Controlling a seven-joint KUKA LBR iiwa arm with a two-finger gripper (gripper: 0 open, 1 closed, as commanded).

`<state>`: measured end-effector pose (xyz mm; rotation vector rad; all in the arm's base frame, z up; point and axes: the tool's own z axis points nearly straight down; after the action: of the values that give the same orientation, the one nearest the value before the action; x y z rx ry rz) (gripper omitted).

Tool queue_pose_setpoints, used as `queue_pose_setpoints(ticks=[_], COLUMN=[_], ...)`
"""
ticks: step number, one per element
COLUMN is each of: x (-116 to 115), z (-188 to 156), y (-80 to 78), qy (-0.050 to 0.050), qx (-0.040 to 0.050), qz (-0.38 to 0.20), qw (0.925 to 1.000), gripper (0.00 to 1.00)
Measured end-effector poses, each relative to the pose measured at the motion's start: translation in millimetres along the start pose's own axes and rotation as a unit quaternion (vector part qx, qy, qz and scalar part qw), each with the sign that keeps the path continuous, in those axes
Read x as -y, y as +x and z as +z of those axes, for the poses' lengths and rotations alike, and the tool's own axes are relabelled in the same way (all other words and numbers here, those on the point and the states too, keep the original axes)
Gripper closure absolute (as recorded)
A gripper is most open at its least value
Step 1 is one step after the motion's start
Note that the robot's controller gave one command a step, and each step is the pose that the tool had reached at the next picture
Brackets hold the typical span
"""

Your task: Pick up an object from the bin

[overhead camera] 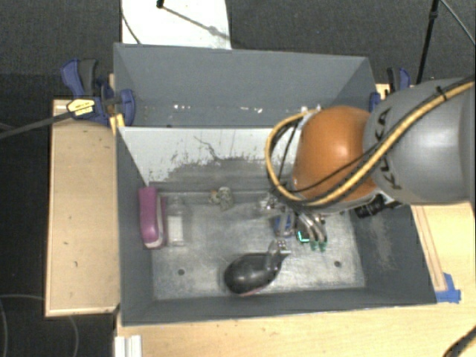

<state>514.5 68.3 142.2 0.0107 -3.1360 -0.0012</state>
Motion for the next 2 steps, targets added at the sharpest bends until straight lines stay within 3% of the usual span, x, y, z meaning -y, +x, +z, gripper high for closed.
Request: queue_pose_setpoints(ticks=[1, 2], x=[-21.8, -21.5], z=[58.9, 57.2], y=[30.5, 29.2], qy=[0.000, 0.000], qx=[0.0012, 0.0030], qz=[-0.115, -0.112], qw=[0.9933, 0.9937], gripper=[0.00, 1.00])
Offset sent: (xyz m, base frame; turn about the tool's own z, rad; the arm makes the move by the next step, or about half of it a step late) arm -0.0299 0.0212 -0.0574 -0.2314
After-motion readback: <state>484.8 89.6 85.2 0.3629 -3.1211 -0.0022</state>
